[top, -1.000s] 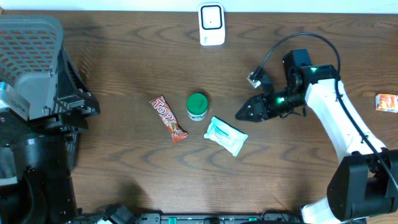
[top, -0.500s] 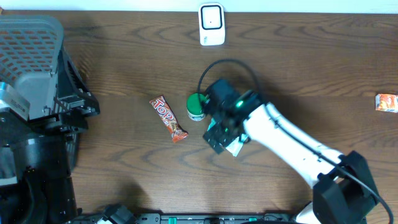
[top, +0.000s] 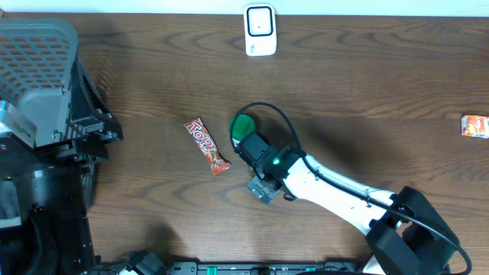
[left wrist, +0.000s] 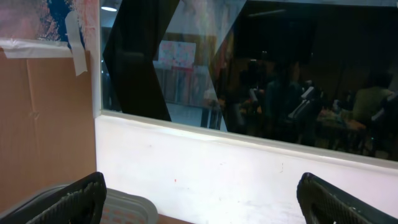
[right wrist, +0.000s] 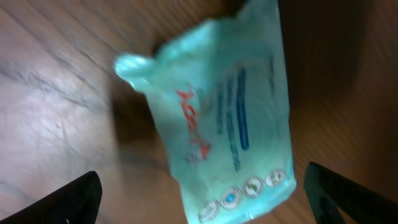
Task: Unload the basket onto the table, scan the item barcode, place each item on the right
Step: 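Grasp the teal tissue pack with the right gripper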
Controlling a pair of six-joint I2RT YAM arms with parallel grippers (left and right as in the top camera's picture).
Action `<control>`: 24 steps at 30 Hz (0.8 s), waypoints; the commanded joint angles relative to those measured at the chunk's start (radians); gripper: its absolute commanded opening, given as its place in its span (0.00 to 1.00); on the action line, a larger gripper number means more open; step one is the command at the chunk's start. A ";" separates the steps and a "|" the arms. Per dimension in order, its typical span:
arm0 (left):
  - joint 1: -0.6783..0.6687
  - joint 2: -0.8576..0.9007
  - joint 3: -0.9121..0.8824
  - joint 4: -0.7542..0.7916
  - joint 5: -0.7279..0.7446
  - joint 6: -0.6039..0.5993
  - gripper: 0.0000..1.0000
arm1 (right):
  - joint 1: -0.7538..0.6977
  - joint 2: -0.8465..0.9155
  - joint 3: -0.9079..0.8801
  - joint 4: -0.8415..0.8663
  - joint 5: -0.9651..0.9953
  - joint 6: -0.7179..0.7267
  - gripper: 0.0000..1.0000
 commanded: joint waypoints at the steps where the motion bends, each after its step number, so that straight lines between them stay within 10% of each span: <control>1: 0.003 -0.004 -0.004 0.001 -0.006 0.013 0.98 | 0.008 0.059 -0.009 0.021 0.037 0.010 0.98; 9: 0.003 -0.004 -0.004 0.001 -0.006 0.013 0.98 | 0.006 0.236 -0.009 0.022 0.142 -0.015 0.72; 12: 0.003 -0.004 -0.004 0.001 -0.006 0.013 0.98 | 0.006 0.317 -0.009 0.022 0.141 -0.024 0.22; 16: 0.003 -0.004 -0.004 0.001 -0.006 0.013 0.98 | 0.006 0.407 -0.009 0.010 0.119 -0.019 0.01; 24: 0.003 -0.004 -0.004 0.001 -0.006 0.013 0.98 | 0.006 0.333 0.103 -0.135 -0.108 -0.020 0.01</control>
